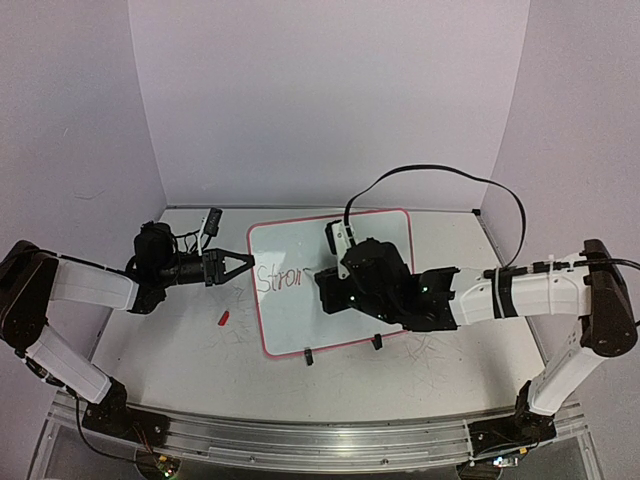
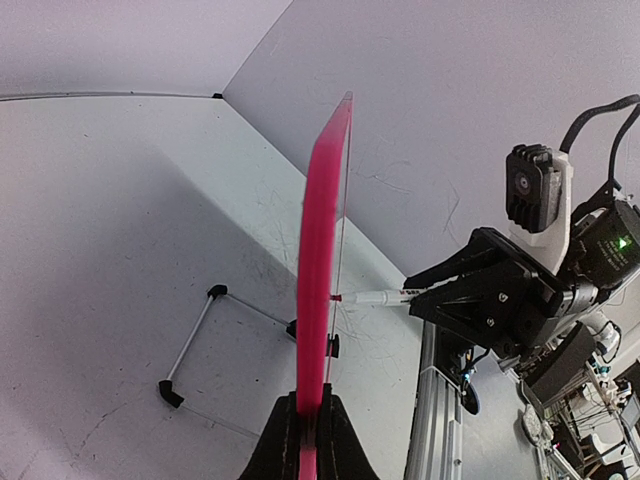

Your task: Write a sentence on the whiteboard

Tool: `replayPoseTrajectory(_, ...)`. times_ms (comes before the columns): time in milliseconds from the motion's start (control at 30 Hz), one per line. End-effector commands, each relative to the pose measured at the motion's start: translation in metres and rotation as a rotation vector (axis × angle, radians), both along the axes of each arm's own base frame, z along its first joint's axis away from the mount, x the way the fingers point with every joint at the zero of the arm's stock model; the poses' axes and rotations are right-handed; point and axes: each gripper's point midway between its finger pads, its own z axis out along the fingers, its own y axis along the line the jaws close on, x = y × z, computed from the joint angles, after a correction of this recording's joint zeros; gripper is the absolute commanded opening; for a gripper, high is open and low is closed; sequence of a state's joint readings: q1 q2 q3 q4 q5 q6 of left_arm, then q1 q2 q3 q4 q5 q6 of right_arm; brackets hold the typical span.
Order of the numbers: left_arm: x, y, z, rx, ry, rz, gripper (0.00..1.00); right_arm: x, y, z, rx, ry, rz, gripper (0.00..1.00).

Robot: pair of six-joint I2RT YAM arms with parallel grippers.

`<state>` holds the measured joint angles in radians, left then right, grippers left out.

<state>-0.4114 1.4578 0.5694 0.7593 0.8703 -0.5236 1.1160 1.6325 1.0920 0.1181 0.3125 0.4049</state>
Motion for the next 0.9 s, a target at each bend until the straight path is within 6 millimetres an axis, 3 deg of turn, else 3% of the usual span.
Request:
replayPoseTrajectory(0,-0.004,-0.008,0.023,-0.029,-0.058,-0.050,0.00,-0.002,0.005,-0.008,-0.005,0.014,0.011,0.00)
replayPoseTrajectory(500,-0.005,-0.008,0.023,-0.030,-0.059,-0.052,0.00,-0.011,-0.010,-0.026,-0.027,0.059,-0.019,0.00)
replayPoseTrajectory(867,-0.006,-0.007,0.023,-0.029,-0.058,-0.052,0.00,0.004,-0.013,0.000,-0.006,-0.009,-0.095,0.00)
